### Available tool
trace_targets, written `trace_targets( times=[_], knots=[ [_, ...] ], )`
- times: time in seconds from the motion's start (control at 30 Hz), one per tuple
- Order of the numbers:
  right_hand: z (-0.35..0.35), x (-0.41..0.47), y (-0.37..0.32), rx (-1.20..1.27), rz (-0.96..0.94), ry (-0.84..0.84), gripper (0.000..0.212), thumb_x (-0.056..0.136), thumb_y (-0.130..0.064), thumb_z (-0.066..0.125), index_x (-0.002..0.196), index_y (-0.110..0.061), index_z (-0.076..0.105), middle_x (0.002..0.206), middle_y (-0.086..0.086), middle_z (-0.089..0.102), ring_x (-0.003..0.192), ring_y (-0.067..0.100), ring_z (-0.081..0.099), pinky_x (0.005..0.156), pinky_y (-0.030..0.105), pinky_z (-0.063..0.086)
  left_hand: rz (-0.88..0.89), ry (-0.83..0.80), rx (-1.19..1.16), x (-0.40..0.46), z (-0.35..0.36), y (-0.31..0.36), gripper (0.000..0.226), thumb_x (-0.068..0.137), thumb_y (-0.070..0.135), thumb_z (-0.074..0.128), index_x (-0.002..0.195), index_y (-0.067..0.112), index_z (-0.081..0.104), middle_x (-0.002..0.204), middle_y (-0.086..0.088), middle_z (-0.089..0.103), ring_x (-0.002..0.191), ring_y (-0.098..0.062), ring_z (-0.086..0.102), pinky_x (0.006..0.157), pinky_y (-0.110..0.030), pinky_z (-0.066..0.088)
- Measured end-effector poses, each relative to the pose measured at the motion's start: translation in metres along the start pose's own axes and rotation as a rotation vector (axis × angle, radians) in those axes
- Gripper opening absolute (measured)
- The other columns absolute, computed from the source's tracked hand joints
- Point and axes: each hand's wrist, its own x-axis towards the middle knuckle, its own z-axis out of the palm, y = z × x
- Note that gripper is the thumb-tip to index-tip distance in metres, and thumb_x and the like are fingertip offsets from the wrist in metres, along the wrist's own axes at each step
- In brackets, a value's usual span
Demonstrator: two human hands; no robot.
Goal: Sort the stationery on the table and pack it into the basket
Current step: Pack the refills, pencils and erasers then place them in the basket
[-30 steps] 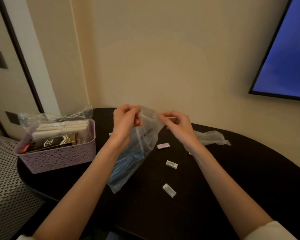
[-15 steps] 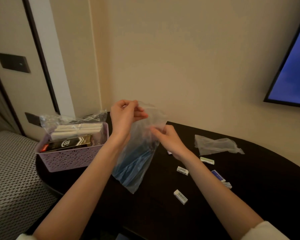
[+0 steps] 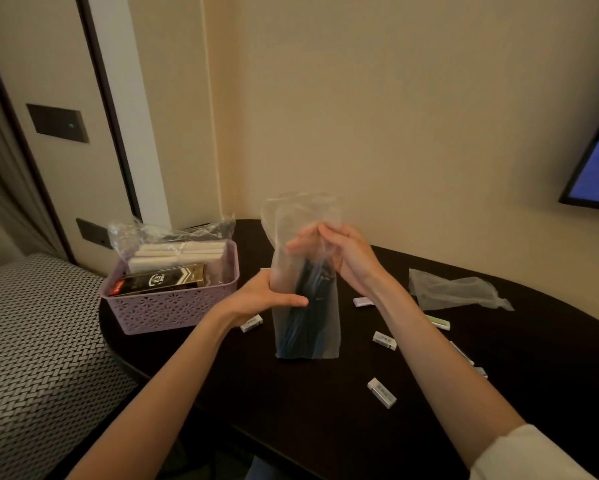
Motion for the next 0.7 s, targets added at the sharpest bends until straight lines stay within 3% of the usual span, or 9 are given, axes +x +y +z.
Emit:
trace_targets(
  times=[0.07,0.17,0.27,0.4,0.57,0.7],
  knots=[
    [-0.001,0.000,0.005,0.056,0.004,0.012,0.030,0.103,-0.012,0.036,0.102,-0.006,0.065,0.099,0.008,0.073,0.105,0.022,0.067,0.096,0.037,0.049,0.007,0.044,-0.073,0.004,0.006,-0.006,0.047,0.075,0.010,0.079,0.115,0.024,0.058,0.117,0.004,0.065,0.110,-0.009,0.061,0.092,-0.028,0.050],
    [-0.005,-0.002,0.013,0.101,0.002,0.110,0.024,0.099,-0.017,0.043,0.110,-0.010,0.064,0.109,0.004,0.071,0.109,0.017,0.064,0.091,0.031,0.050,0.030,0.091,-0.098,0.005,0.009,-0.008,0.044,0.076,0.012,0.078,0.114,0.021,0.060,0.112,0.006,0.068,0.105,-0.006,0.064,0.091,-0.028,0.050],
    [-0.018,-0.013,0.025,-0.058,0.025,0.185,0.032,0.083,-0.024,0.064,0.113,-0.014,0.064,0.116,0.004,0.068,0.114,0.020,0.062,0.096,0.033,0.050,0.051,0.110,-0.101,0.005,0.010,-0.012,0.047,0.073,0.017,0.079,0.117,0.018,0.062,0.113,0.005,0.069,0.108,-0.008,0.063,0.096,-0.032,0.048],
    [-0.029,-0.031,0.047,-0.443,0.055,0.176,0.031,0.078,-0.020,0.077,0.107,-0.021,0.070,0.108,-0.004,0.071,0.107,0.011,0.064,0.095,0.033,0.050,0.054,0.123,-0.204,0.004,0.012,-0.017,0.031,0.082,0.018,0.071,0.113,0.019,0.064,0.111,0.004,0.071,0.106,-0.009,0.065,0.089,-0.028,0.050],
    [-0.024,-0.033,0.051,-0.466,-0.040,0.245,0.026,0.076,-0.012,0.079,0.102,-0.012,0.074,0.100,-0.003,0.074,0.097,0.007,0.068,0.082,0.023,0.054,0.061,0.166,-0.287,0.002,0.010,-0.014,0.024,0.087,0.017,0.067,0.110,0.014,0.066,0.110,0.000,0.072,0.106,-0.013,0.066,0.095,-0.034,0.051],
    [-0.020,-0.031,0.055,-0.455,-0.099,0.317,0.026,0.073,-0.012,0.081,0.098,-0.008,0.075,0.094,-0.001,0.075,0.092,0.010,0.070,0.079,0.023,0.055,0.090,0.229,-0.274,-0.001,0.007,-0.009,0.028,0.081,0.013,0.073,0.106,0.019,0.064,0.111,-0.001,0.068,0.104,-0.012,0.066,0.088,-0.030,0.055]
  ],
)
